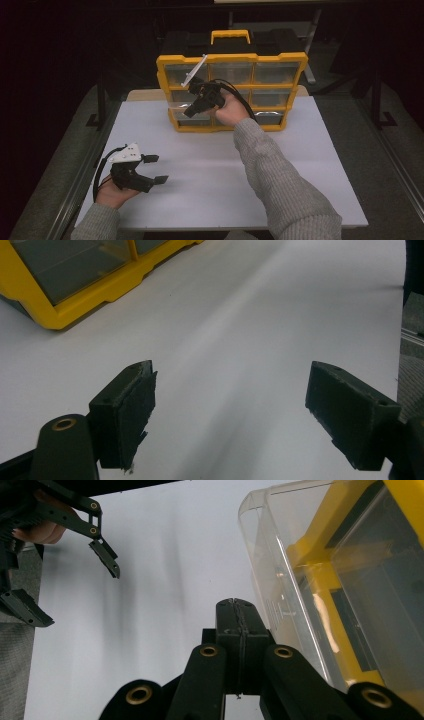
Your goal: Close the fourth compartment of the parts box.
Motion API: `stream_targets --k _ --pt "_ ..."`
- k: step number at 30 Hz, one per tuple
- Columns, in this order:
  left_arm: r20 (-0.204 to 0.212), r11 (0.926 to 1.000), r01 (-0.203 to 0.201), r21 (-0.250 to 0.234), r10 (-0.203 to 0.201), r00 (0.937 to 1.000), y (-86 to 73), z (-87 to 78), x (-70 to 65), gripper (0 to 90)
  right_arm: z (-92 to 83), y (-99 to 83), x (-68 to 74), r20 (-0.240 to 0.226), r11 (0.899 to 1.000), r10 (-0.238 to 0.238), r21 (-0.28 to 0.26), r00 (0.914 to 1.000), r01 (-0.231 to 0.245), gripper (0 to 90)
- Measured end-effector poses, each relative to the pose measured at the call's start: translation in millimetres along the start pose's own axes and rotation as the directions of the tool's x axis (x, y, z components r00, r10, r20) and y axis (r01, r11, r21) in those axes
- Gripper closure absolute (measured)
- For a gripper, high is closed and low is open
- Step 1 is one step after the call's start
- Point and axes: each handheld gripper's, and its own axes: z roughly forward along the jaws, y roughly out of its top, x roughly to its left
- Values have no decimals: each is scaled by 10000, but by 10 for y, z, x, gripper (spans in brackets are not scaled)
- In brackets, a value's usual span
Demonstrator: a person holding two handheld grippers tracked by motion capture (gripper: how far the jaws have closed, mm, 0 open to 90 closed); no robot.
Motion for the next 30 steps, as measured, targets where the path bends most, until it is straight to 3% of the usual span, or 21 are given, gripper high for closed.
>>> stream_targets --k 30 --pt "20 10000 -2 -25 2 10000 -4 -2 8 195 13 45 -160 593 9998 173 -26 9981 -172 890"
